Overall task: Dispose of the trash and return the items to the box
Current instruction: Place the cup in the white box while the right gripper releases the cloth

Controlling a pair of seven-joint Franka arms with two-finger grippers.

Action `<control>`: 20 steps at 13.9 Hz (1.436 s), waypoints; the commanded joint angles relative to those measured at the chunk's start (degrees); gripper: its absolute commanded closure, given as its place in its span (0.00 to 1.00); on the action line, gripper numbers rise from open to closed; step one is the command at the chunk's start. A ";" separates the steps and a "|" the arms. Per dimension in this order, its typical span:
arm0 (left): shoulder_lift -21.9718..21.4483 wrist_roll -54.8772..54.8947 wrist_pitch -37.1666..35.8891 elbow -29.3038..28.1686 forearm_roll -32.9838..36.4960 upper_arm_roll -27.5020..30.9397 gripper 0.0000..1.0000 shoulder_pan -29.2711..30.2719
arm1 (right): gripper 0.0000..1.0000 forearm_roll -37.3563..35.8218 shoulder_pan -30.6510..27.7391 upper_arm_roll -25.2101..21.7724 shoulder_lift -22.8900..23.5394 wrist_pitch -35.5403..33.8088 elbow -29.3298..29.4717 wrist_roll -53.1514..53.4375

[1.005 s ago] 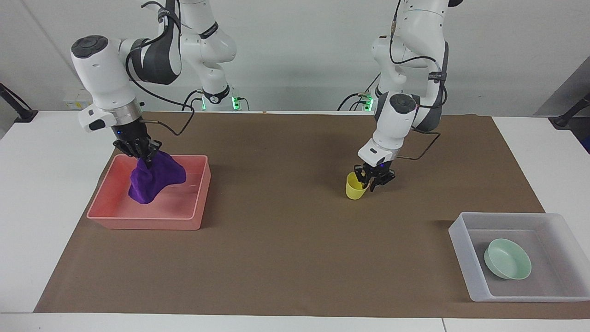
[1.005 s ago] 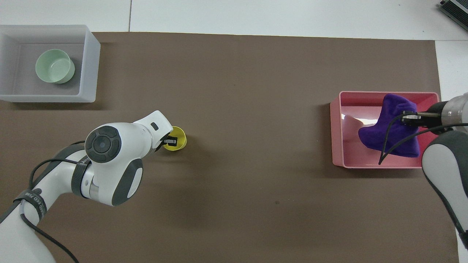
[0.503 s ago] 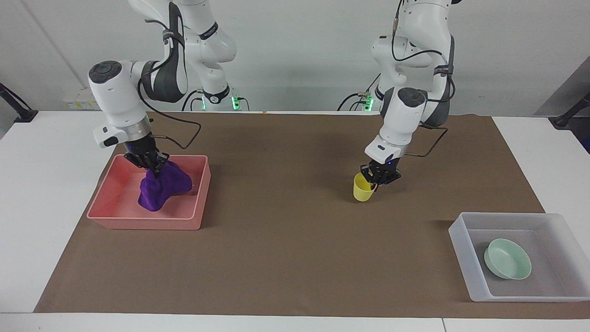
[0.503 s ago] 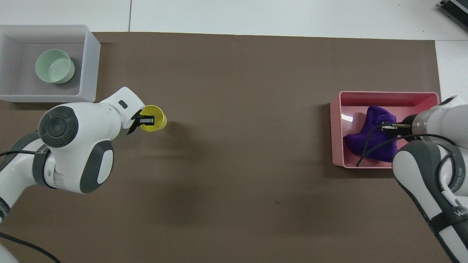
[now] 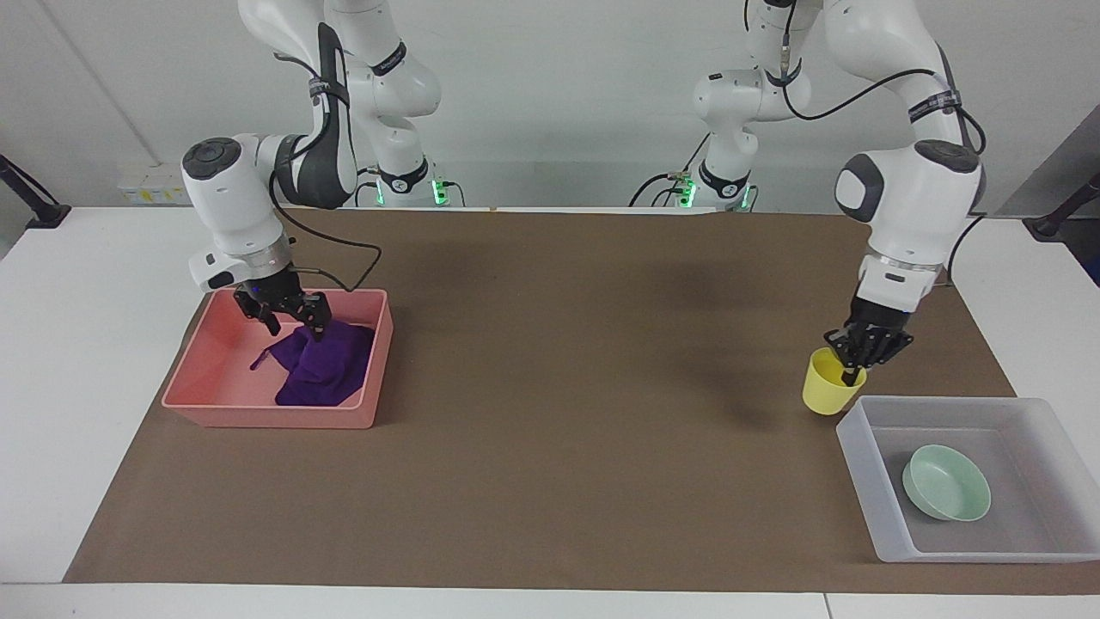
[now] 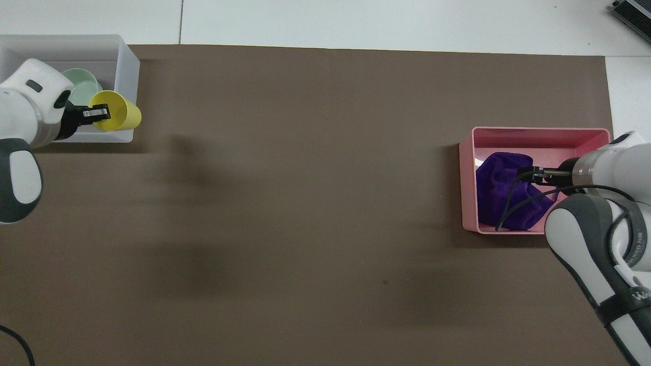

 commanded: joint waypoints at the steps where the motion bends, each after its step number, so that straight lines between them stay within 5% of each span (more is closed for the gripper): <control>1: 7.14 4.70 -6.22 11.86 0.59 -0.81 1.00 5.11 | 0.00 0.25 -0.05 0.92 -1.66 -7.86 5.44 -0.05; 8: 26.21 8.91 -12.21 34.73 0.68 -1.34 1.00 11.45 | 0.00 -1.94 6.00 2.06 -2.81 -20.43 14.32 11.45; 12: 29.13 9.20 -10.01 34.13 0.68 -1.08 1.00 12.16 | 0.00 -1.94 6.80 2.32 -2.54 -28.88 22.94 11.91; 18: 26.93 9.11 -7.29 27.36 0.32 -1.08 0.99 11.90 | 0.00 -1.76 6.01 1.45 -2.98 -41.18 32.52 8.31; 20: 26.67 9.29 -6.76 26.40 0.32 -1.08 0.73 12.08 | 0.00 -1.42 5.05 1.09 -3.59 -43.05 33.33 5.77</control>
